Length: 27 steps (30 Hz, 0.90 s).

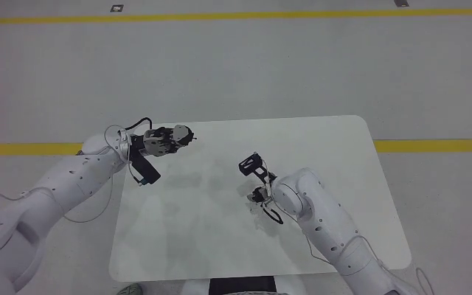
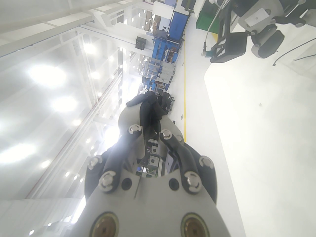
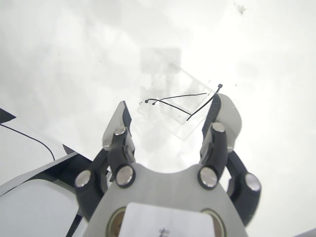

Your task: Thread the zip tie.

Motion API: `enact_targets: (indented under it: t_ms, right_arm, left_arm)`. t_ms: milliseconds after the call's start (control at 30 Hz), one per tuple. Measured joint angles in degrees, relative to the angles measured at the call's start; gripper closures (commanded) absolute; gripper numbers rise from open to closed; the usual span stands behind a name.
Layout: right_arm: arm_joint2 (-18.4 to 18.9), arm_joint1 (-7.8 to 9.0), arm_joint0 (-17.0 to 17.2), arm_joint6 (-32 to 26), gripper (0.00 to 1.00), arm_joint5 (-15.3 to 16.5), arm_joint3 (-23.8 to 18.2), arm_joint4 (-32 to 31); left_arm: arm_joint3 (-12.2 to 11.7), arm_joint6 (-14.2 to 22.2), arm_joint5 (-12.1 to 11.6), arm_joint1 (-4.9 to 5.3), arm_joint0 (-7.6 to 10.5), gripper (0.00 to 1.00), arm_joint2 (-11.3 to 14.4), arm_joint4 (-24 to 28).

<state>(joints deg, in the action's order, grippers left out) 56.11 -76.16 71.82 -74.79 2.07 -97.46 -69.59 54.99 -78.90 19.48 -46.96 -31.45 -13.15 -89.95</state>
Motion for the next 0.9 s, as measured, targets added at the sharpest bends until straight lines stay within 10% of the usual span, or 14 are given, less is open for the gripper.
enact_targets:
  t_ms: [900]
  right_arm:
    - [-6.34, -0.03, -7.48, -4.84, 0.0, 6.36, 4.91, 1.5]
  left_arm:
    - [0.0, 0.0, 0.0, 0.0, 0.0, 1.0, 0.0, 0.0]
